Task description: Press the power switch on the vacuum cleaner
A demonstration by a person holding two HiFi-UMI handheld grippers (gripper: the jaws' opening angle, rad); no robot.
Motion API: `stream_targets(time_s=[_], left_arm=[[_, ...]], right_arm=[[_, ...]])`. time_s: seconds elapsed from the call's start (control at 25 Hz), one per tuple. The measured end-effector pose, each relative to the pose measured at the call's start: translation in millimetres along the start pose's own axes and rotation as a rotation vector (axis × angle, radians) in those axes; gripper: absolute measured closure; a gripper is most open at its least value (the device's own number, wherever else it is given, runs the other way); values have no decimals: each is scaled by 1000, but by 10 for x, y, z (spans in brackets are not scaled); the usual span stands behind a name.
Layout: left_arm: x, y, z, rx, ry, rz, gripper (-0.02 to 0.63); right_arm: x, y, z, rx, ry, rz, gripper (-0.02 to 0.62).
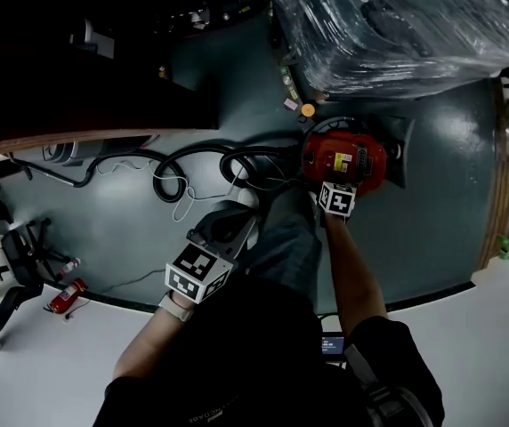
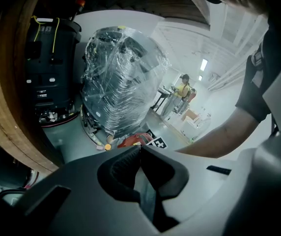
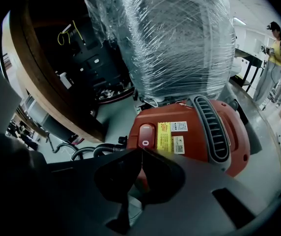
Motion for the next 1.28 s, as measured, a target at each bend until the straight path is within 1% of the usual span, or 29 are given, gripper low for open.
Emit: stream_targets(time_s=[0.12, 0.2, 0.44, 0.64, 0.76, 0.92, 1.08, 1.28], left_arm=[[-40, 49, -117, -6, -2, -8, 592], [-83, 106, -204, -12, -6, -12, 592], [-210, 356, -547, -44, -17, -4, 592], [-358, 598, -872, -74, -39, 11, 591], [-422, 710, -1055, -93, -47, 21, 592], [-475, 900, -1216, -137, -58, 40, 592], [-560, 1135, -1374, -192, -63, 52, 592], [-573, 1396, -1501, -244, -70, 79, 592]], right_arm=[[81, 16, -206, 11, -3, -13, 571], [144, 66, -357, 2, 8, -23, 571], [525, 382, -981, -43, 61, -74, 571], [833, 555, -1617, -19, 59, -98, 571], [1058, 639, -2004, -9, 73, -101, 571], [1287, 751, -2483, 4, 71, -127, 571], [1648, 892, -3060, 11, 120, -176, 571], [2122, 1056, -3704, -32, 217, -209, 571]])
Point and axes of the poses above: the fingertips, and each gripper's own axes: z forward along the fingers, x to its left, y out of its top, the point moved 5 cm from there along -z, backward along the fingers, and after that the axes turned 10 degrees about z, right-handed, at the moved point
